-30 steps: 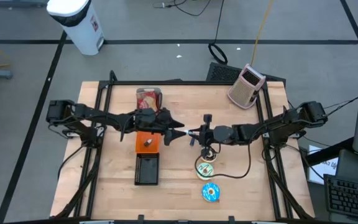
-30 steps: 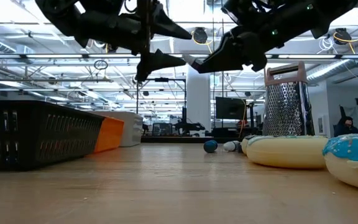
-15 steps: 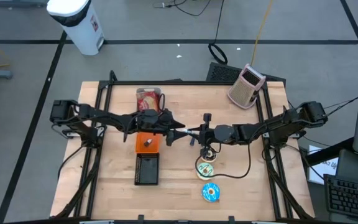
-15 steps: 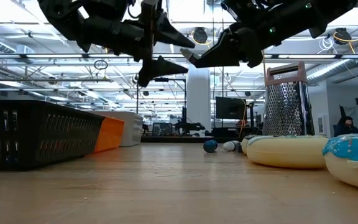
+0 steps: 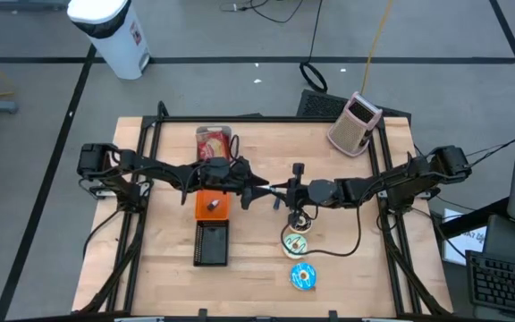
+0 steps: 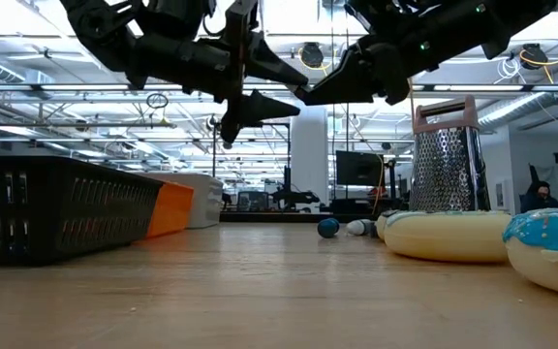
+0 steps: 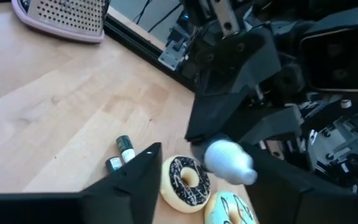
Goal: Pick & Place Food Item
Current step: Put the black food coloring bottle into the orange bin
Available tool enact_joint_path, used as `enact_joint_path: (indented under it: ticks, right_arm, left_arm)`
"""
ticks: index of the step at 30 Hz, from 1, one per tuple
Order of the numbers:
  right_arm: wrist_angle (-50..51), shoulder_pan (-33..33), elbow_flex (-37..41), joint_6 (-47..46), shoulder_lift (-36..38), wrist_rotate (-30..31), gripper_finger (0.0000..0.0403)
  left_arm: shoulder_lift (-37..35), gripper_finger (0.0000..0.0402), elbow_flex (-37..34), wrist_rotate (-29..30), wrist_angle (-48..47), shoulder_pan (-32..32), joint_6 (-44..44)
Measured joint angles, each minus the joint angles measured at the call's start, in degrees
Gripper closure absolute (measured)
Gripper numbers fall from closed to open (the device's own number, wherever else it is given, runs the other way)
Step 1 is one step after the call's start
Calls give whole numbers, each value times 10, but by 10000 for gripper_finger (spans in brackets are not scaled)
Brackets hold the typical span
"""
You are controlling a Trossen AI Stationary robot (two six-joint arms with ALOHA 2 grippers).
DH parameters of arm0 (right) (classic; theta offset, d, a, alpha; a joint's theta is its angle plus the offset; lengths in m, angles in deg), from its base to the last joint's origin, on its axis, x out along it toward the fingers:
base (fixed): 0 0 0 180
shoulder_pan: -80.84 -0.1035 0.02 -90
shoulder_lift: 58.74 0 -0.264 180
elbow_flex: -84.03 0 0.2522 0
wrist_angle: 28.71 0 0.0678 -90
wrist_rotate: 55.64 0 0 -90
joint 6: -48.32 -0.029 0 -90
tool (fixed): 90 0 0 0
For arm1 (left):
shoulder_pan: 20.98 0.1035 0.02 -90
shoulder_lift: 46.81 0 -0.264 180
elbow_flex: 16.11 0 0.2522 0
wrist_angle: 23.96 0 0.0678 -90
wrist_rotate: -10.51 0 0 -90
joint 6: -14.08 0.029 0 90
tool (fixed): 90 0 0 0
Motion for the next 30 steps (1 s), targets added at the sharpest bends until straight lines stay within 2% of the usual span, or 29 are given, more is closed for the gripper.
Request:
enact_joint_path:
  ticks: [8, 13, 17, 22, 26, 30]
  right_arm:
    - [0, 1, 0, -5, 0, 4, 334]
    - [3, 1, 0, -44, 0, 9, 310]
    - [26, -6, 0, -66, 9, 58, 287]
    - [90, -10, 0, -99, 40, 87, 271]
    - [138, -10, 0, -134, 70, 90, 270]
    - [164, -10, 0, -146, 83, 89, 275]
  left_arm:
    - [0, 299, 0, 5, 11, 4, 6]
    - [-1, 341, 0, 7, 12, 6, 48]
    - [-27, 341, 0, 11, -25, 13, 62]
    - [-90, 337, -2, 16, -144, 15, 109]
    - [-152, 344, -44, 49, -142, -2, 142]
    - [-231, 344, -119, 87, -142, -17, 156]
